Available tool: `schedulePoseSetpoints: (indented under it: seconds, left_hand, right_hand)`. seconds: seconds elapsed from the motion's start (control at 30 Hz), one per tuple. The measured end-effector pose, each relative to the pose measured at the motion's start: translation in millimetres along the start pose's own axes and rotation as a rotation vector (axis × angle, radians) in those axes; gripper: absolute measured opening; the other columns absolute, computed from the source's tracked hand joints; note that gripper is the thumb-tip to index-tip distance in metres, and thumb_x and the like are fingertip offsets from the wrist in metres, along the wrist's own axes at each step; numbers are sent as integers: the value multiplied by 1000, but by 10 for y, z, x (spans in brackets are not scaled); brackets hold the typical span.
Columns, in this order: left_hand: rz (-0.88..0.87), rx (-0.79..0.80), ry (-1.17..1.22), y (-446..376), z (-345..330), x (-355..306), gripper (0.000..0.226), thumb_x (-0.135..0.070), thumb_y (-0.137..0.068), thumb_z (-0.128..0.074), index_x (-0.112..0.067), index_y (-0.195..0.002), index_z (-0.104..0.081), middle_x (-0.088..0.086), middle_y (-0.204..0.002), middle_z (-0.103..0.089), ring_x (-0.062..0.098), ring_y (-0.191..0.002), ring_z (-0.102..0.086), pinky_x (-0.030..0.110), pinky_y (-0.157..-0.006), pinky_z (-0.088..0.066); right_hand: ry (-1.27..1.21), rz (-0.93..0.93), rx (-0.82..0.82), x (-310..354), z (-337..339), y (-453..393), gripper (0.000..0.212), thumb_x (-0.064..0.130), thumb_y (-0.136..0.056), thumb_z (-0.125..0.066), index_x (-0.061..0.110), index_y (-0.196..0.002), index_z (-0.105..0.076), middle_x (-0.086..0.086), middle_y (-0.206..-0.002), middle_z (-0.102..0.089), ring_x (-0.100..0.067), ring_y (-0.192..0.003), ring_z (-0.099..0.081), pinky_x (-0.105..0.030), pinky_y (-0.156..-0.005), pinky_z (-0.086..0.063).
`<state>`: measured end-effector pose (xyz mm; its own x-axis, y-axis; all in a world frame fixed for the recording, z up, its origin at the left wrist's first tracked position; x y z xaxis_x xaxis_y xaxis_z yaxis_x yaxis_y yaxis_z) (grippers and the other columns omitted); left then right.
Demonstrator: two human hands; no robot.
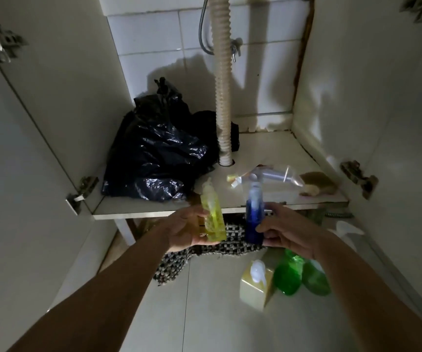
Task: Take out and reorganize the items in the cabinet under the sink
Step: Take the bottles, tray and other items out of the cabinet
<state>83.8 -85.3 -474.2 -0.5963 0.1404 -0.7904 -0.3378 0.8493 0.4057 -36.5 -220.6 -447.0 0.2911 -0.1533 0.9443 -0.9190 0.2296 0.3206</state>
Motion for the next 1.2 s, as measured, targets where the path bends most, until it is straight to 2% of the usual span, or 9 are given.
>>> schedulePoseSetpoints:
  seconds: [0.1, 0.27, 0.33, 0.47, 0.63, 0.73, 0.87, 1.0, 1.2]
  left_hand:
    - [66, -61, -30, 11, -21, 127, 15, -13, -80, -63, -8, -93, -57, 13, -76, -68, 23, -71, -69, 40, -78, -58]
    - [220, 0, -250, 53, 128, 356, 23, -11, -77, -64, -12, -100, -60, 10, -103, -66, 26, -99, -62, 41, -90, -52]
    - [288, -97, -424, 92, 340, 478, 21, -3, -85, -62, -16, -99, -55, 5, -107, -62, 19, -99, -59, 40, -96, -44]
    - [351, -299, -641, 39, 913, 709, 57, -2, -77, -74, -22, -119, -42, 7, -121, -53, 25, -125, -45, 37, -104, -37]
    - [288, -468, -823, -118, 1327, 888, 58, -11, -69, -82, -16, -114, -46, 6, -120, -47, 22, -110, -51, 37, -97, -48]
    - [205, -521, -949, -260, 1396, 903, 85, -22, -65, -86, -9, -135, -39, 8, -133, -47, 26, -118, -48, 37, -100, -45]
    - [161, -546, -1056, -396, 1410, 952, 78, -30, -65, -85, -9, -131, -47, 8, -130, -53, 26, -118, -49, 31, -94, -40]
    - [123, -575, -1047, -447, 1456, 1030, 75, -30, -62, -86, -17, -126, -51, 1, -126, -58, 20, -113, -52, 29, -92, -41]
    - [95, -637, -1024, -426, 1479, 1103, 83, -32, -69, -83, -17, -140, -41, 4, -139, -49, 23, -128, -44, 28, -101, -35]
  right_hand:
    - [-30, -62, 23, -307, -143, -33, 55, -11, -83, -56, 23, -125, -46, -18, -111, -66, -31, -98, -69, -37, -83, -58]
    - [46, -119, -6, -704, -265, -188, 58, -7, -79, -64, 23, -124, -45, -13, -113, -61, -30, -101, -66, -41, -88, -56]
    - [154, -123, -69, -835, -311, -249, 56, 0, -76, -70, 23, -121, -46, -9, -108, -61, -26, -97, -65, -40, -88, -56]
    - [517, -88, -166, -1080, -448, -341, 47, 19, -71, -75, 25, -106, -43, 8, -86, -59, -7, -74, -56, -21, -61, -41]
    - [737, 1, -201, -1445, -648, -462, 43, 24, -72, -70, 19, -99, -37, 2, -83, -57, -15, -68, -52, -20, -50, -34]
    - [967, 158, -270, -1444, -799, -543, 35, 28, -79, -66, 18, -98, -37, 2, -91, -51, -17, -76, -52, -20, -59, -31]
    - [1172, 184, -239, -1480, -882, -732, 44, 15, -78, -66, 12, -116, -45, -4, -109, -55, -22, -99, -58, -29, -73, -46]
    - [1464, 311, -294, -1404, -964, -859, 54, 21, -35, -91, 13, -80, -62, -1, -62, -66, -19, -60, -64, -29, -64, -52]
    - [1574, 149, -402, -1471, -672, -1057, 51, 28, -30, -93, 13, -71, -67, -1, -56, -66, -25, -68, -67, -49, -94, -45]
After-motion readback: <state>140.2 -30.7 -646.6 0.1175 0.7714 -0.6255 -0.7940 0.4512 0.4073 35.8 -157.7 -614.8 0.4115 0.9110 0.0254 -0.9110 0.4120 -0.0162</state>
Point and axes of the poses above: each hand's wrist, its own y-axis away from the middle knuckle, its own z-axis out of the back of the hand, x = y × z, the point moved 8 cm from there along -y, towards the middle knuckle
